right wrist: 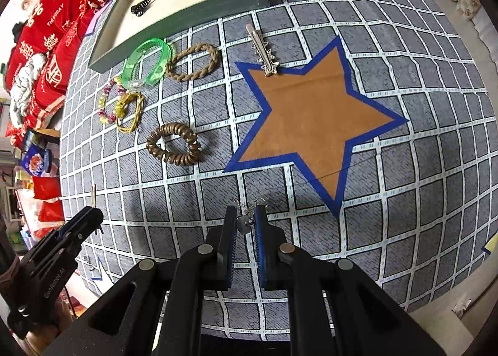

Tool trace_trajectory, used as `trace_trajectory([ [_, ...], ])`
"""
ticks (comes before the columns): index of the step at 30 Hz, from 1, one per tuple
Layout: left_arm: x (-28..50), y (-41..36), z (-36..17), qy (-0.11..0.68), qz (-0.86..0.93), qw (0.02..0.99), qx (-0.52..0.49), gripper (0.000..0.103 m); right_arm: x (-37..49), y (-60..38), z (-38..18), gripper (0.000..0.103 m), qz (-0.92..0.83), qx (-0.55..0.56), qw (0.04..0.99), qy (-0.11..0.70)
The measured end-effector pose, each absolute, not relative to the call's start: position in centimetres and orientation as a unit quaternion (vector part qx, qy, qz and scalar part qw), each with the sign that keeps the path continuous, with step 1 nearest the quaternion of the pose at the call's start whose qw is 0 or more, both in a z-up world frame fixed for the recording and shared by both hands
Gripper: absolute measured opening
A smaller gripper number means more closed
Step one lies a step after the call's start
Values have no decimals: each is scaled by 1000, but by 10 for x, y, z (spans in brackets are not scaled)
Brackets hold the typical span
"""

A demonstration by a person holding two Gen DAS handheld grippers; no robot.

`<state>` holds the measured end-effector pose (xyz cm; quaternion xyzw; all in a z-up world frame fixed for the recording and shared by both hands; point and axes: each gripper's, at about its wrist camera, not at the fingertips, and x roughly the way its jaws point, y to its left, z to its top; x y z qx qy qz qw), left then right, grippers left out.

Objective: Organize jewelry
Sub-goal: 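Lift both held items and carry them over the white tray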

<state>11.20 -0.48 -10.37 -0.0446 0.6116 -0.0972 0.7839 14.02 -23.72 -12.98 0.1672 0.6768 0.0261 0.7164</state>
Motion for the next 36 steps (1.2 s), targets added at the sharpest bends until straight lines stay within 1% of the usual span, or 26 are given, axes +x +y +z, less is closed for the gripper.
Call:
trace_trajectory([
  [6, 119, -4, -95, 605, -94, 789, -45, 28, 132, -244, -128, 12, 28, 188, 716, 672],
  [13, 140, -6, -79, 591, -93, 801, -41, 28, 155, -251, -101, 12, 44, 200, 734, 648],
  [27, 238, -4, -40, 539, -85, 837, -35, 28, 267, -256, -49, 12, 101, 194, 773, 596],
  [31, 270, -8, -41, 533, -80, 841, -37, 28, 303, -256, -51, 12, 111, 192, 773, 595],
  [36, 309, -17, -53, 536, -73, 840, -37, 28, 341, -259, -66, 12, 123, 199, 762, 604],
])
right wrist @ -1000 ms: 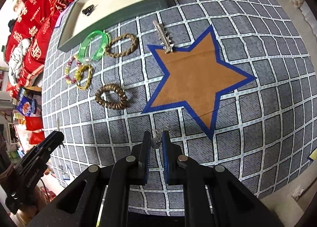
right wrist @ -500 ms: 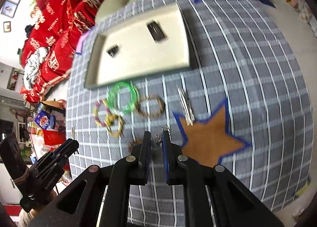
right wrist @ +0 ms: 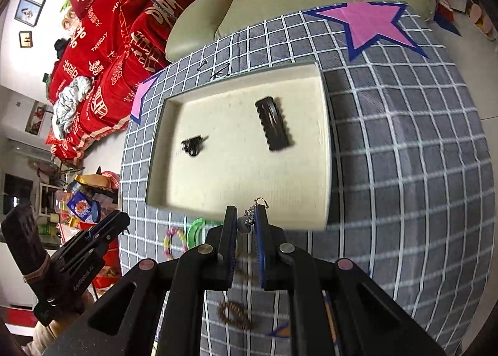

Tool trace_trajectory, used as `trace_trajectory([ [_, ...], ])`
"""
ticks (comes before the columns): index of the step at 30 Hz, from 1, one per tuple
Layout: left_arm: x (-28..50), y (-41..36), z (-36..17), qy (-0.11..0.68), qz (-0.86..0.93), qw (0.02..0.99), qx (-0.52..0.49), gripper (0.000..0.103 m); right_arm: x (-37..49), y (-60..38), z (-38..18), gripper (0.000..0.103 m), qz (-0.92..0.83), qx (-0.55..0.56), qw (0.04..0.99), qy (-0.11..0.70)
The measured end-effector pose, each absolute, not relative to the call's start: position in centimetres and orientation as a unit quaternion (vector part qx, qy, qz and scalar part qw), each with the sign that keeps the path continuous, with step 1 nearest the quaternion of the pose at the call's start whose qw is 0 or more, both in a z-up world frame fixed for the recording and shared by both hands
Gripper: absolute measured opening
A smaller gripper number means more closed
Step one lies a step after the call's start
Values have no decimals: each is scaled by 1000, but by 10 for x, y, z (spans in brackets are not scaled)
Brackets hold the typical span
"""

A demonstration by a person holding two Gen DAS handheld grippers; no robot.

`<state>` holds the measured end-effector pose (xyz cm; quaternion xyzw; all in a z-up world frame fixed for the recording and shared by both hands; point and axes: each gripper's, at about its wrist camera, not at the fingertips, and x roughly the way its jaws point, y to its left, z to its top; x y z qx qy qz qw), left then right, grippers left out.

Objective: Organize jewelry
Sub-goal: 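Lift both held items and carry them over the white tray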

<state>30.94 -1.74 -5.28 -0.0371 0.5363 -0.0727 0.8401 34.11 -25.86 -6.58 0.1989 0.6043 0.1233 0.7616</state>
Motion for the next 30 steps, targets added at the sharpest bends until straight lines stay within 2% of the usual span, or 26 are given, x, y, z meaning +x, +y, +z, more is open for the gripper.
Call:
trace_trajectory([
  [15, 380, -36, -117, 571, -39, 819, -20, 28, 416, -232, -122, 12, 138, 193, 740, 630],
  [30, 392, -43, -153, 584, -23, 811, 36, 28, 437, -212, -168, 12, 129, 167, 729, 651],
])
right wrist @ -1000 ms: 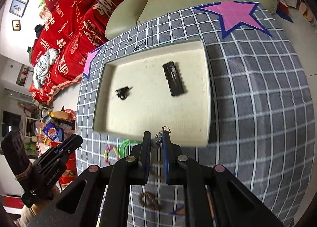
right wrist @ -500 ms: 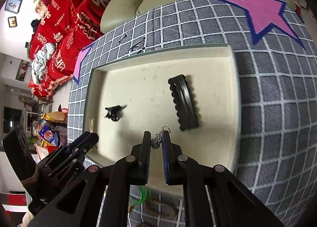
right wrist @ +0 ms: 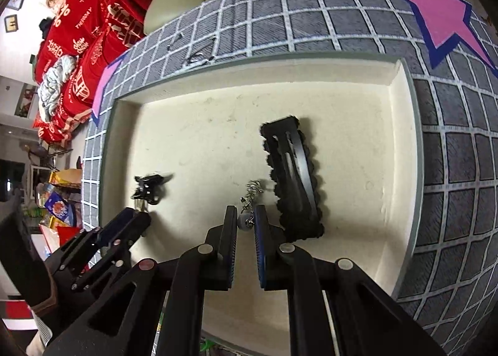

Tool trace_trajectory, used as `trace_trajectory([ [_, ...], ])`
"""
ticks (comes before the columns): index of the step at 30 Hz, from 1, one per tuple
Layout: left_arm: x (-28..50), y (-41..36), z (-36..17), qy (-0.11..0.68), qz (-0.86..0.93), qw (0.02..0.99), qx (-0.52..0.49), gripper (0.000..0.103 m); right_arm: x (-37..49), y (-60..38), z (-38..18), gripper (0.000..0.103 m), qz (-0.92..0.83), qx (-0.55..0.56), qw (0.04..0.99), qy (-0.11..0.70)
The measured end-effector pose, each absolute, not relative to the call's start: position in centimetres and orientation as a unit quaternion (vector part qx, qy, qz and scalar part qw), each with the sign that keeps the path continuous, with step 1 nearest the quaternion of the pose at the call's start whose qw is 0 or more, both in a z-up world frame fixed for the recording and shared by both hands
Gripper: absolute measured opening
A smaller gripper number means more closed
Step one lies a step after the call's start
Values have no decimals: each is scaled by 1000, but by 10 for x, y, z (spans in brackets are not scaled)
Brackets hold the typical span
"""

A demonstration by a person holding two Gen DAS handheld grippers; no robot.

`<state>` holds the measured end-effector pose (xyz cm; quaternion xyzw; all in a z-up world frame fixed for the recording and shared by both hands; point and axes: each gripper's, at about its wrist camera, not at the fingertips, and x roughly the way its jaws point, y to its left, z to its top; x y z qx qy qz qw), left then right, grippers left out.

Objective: Organize jewelry
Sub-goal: 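Lift both held items and carry them over the white tray, then open the right tool to drop the earring while the left tool drops the bunny-ear clip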

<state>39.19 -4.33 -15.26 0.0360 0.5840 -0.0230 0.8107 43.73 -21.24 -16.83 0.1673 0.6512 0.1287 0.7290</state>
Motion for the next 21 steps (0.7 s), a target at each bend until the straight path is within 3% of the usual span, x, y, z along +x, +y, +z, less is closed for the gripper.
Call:
trace_trajectory([
  [6, 392, -47, -151, 584, -22, 810, 47, 28, 438, -214, -168, 15, 130, 166, 727, 653],
  [8, 391, -48, -149, 582, -23, 811, 50, 28, 437, -218, -168, 26, 132, 177, 724, 654],
  [10, 391, -49, -145, 581, -20, 812, 54, 28, 435, -222, -165, 50, 133, 194, 723, 649],
  [13, 391, -49, -141, 580, -20, 812, 53, 28, 434, -232, -157, 51, 136, 224, 724, 639],
  [14, 390, -49, -139, 580, -21, 812, 52, 38, 434, -234, -154, 51, 136, 229, 725, 636],
  [15, 391, -50, -138, 580, -20, 812, 53, 80, 433, -236, -151, 51, 135, 232, 727, 632],
  [16, 390, -50, -136, 577, -14, 815, 54, 98, 432, -238, -147, 51, 135, 235, 729, 628],
  [17, 387, -49, -130, 560, -6, 827, 54, 103, 431, -240, -143, 51, 136, 238, 730, 626],
  [21, 387, -50, -121, 557, -12, 829, 50, 103, 427, -244, -130, 52, 136, 245, 737, 615],
])
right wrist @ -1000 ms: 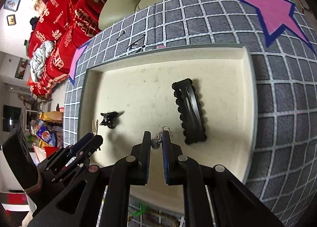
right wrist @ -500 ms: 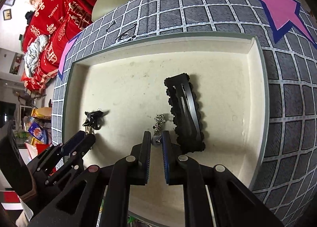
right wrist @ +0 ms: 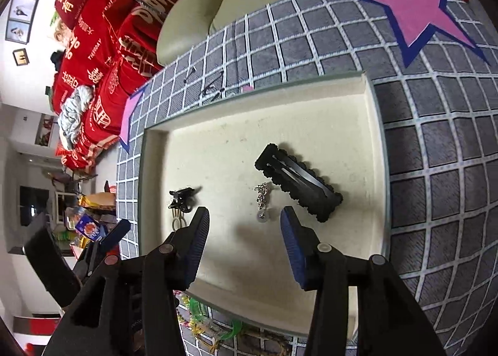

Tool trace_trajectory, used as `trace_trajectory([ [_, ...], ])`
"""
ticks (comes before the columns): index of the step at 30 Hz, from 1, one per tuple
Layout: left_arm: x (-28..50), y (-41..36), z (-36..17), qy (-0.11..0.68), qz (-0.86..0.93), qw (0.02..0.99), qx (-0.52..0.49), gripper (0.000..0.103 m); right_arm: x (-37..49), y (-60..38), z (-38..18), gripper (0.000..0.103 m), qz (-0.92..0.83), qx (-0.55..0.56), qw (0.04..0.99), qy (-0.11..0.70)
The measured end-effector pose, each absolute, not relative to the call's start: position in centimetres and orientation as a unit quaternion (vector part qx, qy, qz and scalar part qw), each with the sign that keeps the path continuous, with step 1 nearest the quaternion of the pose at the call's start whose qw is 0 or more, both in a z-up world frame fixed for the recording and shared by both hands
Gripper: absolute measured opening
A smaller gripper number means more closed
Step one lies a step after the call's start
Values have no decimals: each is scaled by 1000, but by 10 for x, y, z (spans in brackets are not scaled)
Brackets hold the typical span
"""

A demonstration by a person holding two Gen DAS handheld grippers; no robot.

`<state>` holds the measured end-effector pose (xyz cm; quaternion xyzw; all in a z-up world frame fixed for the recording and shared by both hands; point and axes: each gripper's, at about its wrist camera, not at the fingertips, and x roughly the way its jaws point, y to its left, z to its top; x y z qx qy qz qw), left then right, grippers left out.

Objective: Organize jewelry
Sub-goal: 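Open the right tool to drop the earring while the left tool drops the bunny-ear clip, then move the right tool to the silver toothed clip while the left tool approaches the beaded bracelet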

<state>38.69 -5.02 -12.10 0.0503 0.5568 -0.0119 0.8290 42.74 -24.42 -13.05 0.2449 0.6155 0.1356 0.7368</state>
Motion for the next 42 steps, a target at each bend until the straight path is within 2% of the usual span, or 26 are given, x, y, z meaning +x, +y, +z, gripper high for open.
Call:
trace_trajectory([
  [3, 383, -50, -112, 549, -11, 834, 50, 103, 422, -248, -123, 54, 131, 248, 741, 610],
  [7, 374, -49, -98, 538, -13, 841, 54, 103, 411, -255, -110, 79, 130, 251, 750, 598],
  [11, 360, -39, -87, 545, -22, 838, 30, 103, 398, -261, -97, 87, 125, 256, 759, 585],
  [13, 353, -36, -83, 543, -20, 839, 31, 103, 390, -264, -92, 103, 125, 262, 763, 578],
  [21, 301, -11, -71, 536, -3, 843, 31, 103, 347, -276, -71, 103, 125, 267, 768, 568],
  [27, 265, 14, -84, 564, 12, 825, 10, 103, 314, -282, -67, 103, 117, 263, 765, 576],
  [42, 212, 43, -121, 608, 42, 793, -21, 103, 238, -277, -101, 103, 83, 212, 739, 634],
])
